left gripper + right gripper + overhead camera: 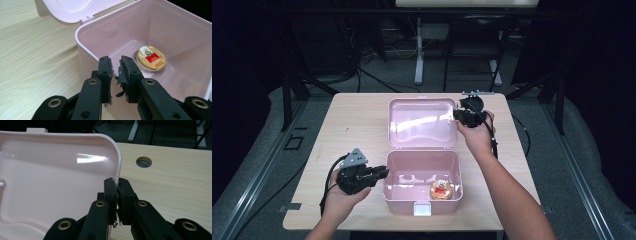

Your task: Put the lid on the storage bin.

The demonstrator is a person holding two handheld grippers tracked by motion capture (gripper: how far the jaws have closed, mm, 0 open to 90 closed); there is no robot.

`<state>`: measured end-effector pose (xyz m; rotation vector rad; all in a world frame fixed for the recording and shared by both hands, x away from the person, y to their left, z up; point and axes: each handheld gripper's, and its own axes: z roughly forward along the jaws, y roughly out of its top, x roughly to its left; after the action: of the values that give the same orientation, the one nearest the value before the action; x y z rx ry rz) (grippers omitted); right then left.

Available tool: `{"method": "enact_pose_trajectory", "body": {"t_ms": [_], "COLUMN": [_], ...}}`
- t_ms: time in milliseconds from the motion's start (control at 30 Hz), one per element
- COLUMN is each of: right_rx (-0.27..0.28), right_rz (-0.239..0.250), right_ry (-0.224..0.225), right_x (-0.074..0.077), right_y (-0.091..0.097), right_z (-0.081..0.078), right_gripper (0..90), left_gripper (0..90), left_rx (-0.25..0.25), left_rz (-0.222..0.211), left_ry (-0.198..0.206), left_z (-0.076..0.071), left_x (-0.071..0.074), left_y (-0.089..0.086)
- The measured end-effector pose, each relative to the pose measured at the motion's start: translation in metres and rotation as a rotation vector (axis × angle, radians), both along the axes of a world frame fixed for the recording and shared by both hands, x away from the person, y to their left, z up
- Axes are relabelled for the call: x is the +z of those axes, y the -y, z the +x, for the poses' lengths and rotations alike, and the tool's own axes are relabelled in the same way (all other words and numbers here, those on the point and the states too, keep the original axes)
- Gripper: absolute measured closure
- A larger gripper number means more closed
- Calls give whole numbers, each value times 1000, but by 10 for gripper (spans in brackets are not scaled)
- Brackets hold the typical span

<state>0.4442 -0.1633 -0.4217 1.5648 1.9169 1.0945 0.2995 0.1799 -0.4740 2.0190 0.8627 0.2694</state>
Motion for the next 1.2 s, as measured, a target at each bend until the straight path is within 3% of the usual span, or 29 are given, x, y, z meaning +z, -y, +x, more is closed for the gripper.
{"method": "enact_pose_trajectory", "body": {"t_ms": [600, 933, 1200], "right_rx": [51, 72, 98], "right_rz": [9, -13, 0], "right_ry": [73, 151, 193], "right_x": [21, 26, 29], "right_y": [5, 6, 10], "right_z": [-27, -49, -67], "right_gripper": [869, 871, 870], "left_gripper": [783, 783, 783], "left_rx": [3, 7, 6], "left_rz": [0, 0, -1], "left_ry": [0, 4, -4], "left_z": [0, 0, 0], "left_x": [0, 0, 0], "left_y": [0, 1, 0]}}
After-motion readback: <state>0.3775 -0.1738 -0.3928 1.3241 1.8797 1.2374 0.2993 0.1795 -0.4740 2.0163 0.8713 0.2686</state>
